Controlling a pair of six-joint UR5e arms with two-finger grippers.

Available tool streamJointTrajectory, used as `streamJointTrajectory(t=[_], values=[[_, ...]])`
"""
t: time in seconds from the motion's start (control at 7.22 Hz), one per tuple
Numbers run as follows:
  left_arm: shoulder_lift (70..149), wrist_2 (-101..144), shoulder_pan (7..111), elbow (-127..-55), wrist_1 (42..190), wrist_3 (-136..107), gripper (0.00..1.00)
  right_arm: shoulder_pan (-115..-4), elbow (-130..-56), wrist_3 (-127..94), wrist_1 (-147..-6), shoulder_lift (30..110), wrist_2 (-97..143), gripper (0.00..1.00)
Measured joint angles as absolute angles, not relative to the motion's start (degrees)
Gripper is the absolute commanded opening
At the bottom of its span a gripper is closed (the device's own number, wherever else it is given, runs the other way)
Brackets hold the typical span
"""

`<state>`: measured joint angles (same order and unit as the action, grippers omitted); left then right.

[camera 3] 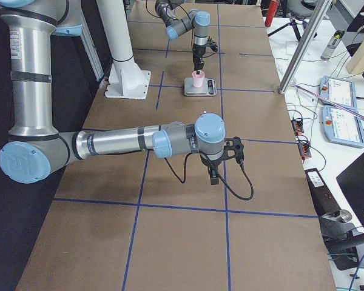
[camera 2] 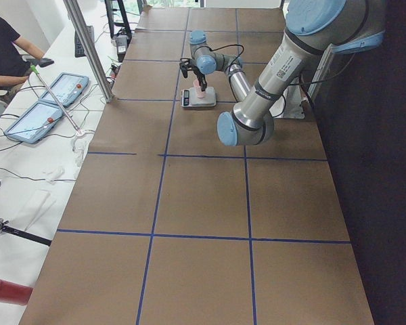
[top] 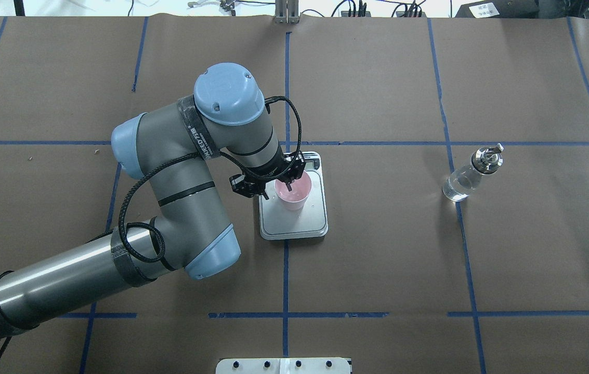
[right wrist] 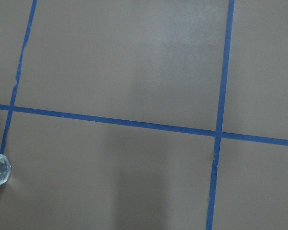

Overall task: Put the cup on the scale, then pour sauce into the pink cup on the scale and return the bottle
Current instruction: 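Release the cup and raise the left gripper away while the right arm approaches the bottle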

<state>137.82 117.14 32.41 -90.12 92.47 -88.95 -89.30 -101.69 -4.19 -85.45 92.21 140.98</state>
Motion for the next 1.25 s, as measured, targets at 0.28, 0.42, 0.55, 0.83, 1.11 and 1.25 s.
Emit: streamJointTrajectory(t=[0.28, 0.42, 0.55, 0.83, 1.11, 1.25], values=[[136.92, 117.29, 33.64, -93.63, 91.54, -88.69, 1.0, -89.1, -102.69, -4.44, -87.35, 91.23, 141.01, 1.0], [136.15, 117.42, 34.58, -96.6, 89.95, -88.57, 1.0, -88.38, -106.44, -4.77, -92.76, 90.08, 140.93, 1.0], [135.5, 117.48, 35.22, -99.08, 88.16, -88.39, 1.0, -87.18, -113.16, -4.94, -99.34, 89.14, 140.81, 1.0], [132.51, 117.55, 36.91, -104.58, 86.62, -87.12, 1.0, -83.88, -124.68, -11.63, -105.42, 88.69, 141.0, 1.0], [126.24, 117.66, 40.4, -112.7, 83.63, -79.89, 1.0, -71.69, -131.09, -30.49, -104.49, 86.93, 131.64, 1.0], [124.36, 117.68, 42.91, -115.81, 79.94, -74.99, 1.0, -64.31, -133.44, -38.33, -102.92, 86.39, 124.48, 1.0]])
